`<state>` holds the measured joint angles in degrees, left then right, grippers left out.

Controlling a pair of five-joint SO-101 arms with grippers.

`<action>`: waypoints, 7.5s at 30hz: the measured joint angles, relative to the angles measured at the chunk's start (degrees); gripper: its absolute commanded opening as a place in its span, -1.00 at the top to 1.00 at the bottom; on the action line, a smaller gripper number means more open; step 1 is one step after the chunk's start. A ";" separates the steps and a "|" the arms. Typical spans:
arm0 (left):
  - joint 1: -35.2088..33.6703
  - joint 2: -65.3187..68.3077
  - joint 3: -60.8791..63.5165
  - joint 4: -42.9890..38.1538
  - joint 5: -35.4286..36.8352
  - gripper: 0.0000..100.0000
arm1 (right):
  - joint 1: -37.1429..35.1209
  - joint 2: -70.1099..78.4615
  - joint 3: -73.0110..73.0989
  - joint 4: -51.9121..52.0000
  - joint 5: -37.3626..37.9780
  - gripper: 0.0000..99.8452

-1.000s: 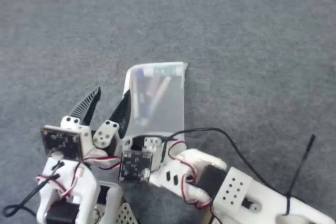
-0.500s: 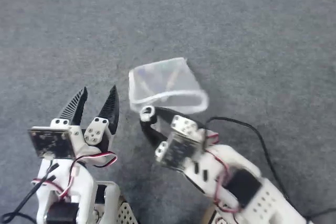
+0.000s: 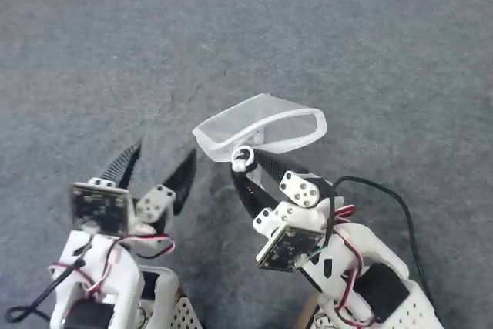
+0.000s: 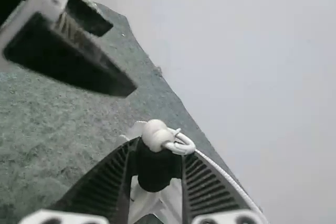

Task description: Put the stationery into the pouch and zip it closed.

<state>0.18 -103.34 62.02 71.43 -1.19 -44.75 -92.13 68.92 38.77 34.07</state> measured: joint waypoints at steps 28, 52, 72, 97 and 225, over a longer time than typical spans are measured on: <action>19.16 0.00 3.25 3.87 -14.77 0.47 | -2.73 -1.23 -2.99 9.67 0.62 0.99; 24.26 0.00 11.16 -2.11 -16.26 0.57 | -8.18 -4.57 -3.78 14.68 0.70 0.99; 24.88 0.00 11.78 -5.36 -16.26 0.98 | -8.00 -9.14 -1.05 7.56 0.70 0.99; 24.70 0.00 12.13 -6.86 -18.90 0.98 | 4.04 -9.14 4.75 -9.23 -4.75 0.99; 21.01 0.00 12.22 -6.24 -18.55 0.94 | 36.48 55.65 -25.76 -21.10 -25.14 0.57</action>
<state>21.19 -103.34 74.24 65.19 -19.74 -8.26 -36.48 43.16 17.67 8.92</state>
